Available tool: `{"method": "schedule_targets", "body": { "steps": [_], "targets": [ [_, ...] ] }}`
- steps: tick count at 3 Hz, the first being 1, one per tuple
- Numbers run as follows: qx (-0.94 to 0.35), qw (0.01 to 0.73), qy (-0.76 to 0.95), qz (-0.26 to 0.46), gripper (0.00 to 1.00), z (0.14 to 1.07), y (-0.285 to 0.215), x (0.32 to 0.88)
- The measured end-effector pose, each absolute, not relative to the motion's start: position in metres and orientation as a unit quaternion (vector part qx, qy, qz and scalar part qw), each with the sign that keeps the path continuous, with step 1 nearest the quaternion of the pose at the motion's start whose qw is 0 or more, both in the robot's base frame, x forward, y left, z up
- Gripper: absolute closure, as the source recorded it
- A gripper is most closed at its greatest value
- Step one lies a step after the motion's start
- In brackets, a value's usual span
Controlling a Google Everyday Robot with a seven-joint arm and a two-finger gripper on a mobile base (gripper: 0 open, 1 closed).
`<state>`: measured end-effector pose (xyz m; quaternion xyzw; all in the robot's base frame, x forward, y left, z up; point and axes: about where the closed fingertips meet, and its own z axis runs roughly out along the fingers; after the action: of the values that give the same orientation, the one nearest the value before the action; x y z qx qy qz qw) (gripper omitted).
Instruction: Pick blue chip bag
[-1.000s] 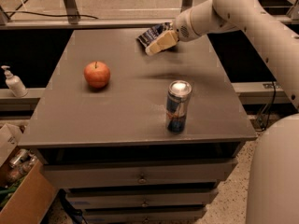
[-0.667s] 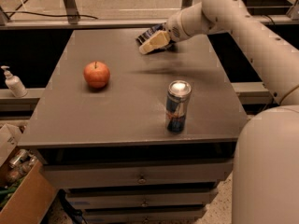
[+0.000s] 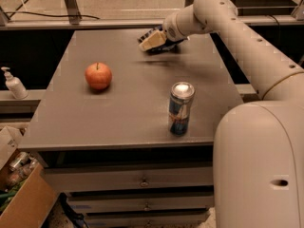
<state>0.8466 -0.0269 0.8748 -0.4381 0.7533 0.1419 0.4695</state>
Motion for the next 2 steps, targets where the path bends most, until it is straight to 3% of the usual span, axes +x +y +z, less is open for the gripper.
{"method": "schedule_targets", "body": {
  "steps": [2],
  "targets": [
    [-0.470, 0.454, 0.751, 0.099, 0.63, 0.8597, -0.0227, 0.8598]
  ]
}}
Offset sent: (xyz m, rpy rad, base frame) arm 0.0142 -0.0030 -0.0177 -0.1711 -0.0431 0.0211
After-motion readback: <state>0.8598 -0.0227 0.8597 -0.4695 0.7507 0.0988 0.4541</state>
